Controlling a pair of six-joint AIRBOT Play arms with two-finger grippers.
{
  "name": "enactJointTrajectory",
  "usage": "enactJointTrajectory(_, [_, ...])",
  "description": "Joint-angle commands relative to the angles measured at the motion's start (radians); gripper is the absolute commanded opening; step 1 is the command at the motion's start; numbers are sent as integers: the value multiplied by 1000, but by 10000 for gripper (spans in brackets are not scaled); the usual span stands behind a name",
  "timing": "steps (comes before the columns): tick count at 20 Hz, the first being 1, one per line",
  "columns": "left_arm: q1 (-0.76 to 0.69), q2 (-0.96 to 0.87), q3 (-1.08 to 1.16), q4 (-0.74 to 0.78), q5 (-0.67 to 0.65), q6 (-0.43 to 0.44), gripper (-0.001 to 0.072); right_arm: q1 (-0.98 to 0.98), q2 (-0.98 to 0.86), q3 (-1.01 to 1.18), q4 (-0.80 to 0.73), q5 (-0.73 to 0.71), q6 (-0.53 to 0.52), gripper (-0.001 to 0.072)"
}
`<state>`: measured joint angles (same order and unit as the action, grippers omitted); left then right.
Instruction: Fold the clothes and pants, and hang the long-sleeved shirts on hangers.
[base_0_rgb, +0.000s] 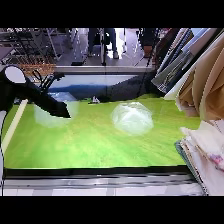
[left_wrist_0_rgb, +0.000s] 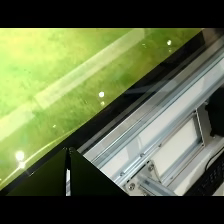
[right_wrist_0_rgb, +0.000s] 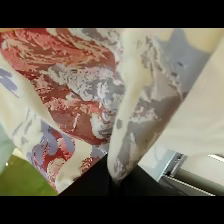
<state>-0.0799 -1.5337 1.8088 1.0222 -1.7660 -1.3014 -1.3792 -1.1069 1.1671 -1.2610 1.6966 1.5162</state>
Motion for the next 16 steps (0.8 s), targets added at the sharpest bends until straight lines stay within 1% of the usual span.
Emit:
enactJointTrajectory(1, [0,0,0,40,1,7,4,-129,35,-139,-181,-93,-17,8])
enactJointTrajectory(4, [0,0,0,45,1,7,4,-129,20,-144,-346,-137,-17,8])
enactJointTrajectory(10, [1,-7,0,52,0,7,5,-129,-46,-144,-467,-153,-19,10])
enactJointTrajectory(11, [1,-8,0,51,-1,7,4,-129,-52,-144,-476,-161,-25,22])
enactJointTrajectory(13, [1,-8,0,51,-1,7,5,-129,-57,-144,-466,-198,-46,512])
enactJointTrajectory(14, [1,-9,0,51,-1,7,5,-129,-58,-144,-465,-200,-46,628])
enactJointTrajectory(15, [1,-10,0,51,-2,7,4,-129,-58,-144,-465,-205,-46,678])
enactJointTrajectory(16, [1,-10,0,51,-1,7,5,-129,-57,-144,-466,-205,-45,685])
